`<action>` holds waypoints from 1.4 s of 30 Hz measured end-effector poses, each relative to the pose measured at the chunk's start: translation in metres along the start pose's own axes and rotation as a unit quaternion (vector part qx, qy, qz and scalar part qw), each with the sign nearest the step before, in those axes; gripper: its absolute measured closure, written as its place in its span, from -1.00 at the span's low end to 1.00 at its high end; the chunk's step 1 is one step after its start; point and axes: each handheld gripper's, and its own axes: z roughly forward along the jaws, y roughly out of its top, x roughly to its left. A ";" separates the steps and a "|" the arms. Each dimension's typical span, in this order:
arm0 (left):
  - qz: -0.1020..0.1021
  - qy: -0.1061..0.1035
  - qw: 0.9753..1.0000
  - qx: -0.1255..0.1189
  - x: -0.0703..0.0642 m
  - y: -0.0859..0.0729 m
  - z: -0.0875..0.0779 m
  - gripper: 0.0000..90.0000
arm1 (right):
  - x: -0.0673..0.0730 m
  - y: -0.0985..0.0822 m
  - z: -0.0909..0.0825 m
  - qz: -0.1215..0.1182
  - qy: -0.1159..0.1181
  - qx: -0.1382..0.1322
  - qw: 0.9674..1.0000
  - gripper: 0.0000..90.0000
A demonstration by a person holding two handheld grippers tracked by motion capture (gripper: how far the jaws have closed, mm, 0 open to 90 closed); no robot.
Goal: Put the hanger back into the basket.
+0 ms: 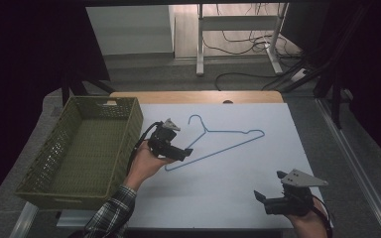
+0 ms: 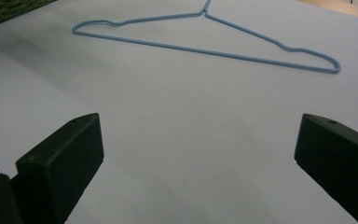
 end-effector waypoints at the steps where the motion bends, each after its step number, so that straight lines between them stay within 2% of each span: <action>1: 0.000 0.002 1.000 0.001 0.003 0.000 0.004 -0.64 | 0.000 0.000 0.000 0.000 0.000 0.000 1.000 -0.98; 6: 0.000 0.010 1.000 0.011 0.014 -0.001 0.024 -0.37 | 0.001 0.000 0.001 0.000 0.001 0.000 1.000 -0.97; 11: -0.007 0.001 1.000 0.017 0.023 0.001 0.039 -0.06 | 0.002 0.000 0.002 -0.005 0.001 0.005 1.000 -0.97; 13: -0.002 0.006 1.000 0.024 0.024 0.002 0.044 0.05 | 0.002 0.000 0.003 -0.004 0.003 0.005 1.000 -0.97; 15: 0.010 0.012 0.999 0.043 0.026 0.006 0.053 0.14 | 0.002 0.000 0.003 -0.004 0.003 0.005 1.000 -0.97; 18: 0.010 0.004 0.999 0.046 0.026 0.008 0.063 0.24 | 0.002 0.000 0.003 -0.006 0.003 0.006 1.000 -0.97; 21: 0.014 0.014 0.998 0.054 0.027 0.009 0.071 0.36 | 0.002 -0.001 0.003 -0.006 0.004 0.008 1.000 -0.97; 27: 0.008 0.013 0.999 0.052 0.031 0.006 0.081 0.51 | 0.002 -0.001 0.004 -0.008 0.005 0.010 1.000 -0.97; 38: -0.014 0.006 0.998 0.057 0.037 -0.001 0.092 0.57 | 0.003 -0.001 0.006 -0.014 0.006 0.013 1.000 -0.96; 40: -0.016 0.007 0.998 0.058 0.037 -0.001 0.092 0.66 | 0.003 -0.001 0.006 -0.013 0.006 0.013 1.000 -0.96; 42: -0.020 -0.001 0.998 0.057 0.038 -0.002 0.092 0.88 | 0.003 -0.001 0.006 -0.014 0.006 0.014 1.000 -0.96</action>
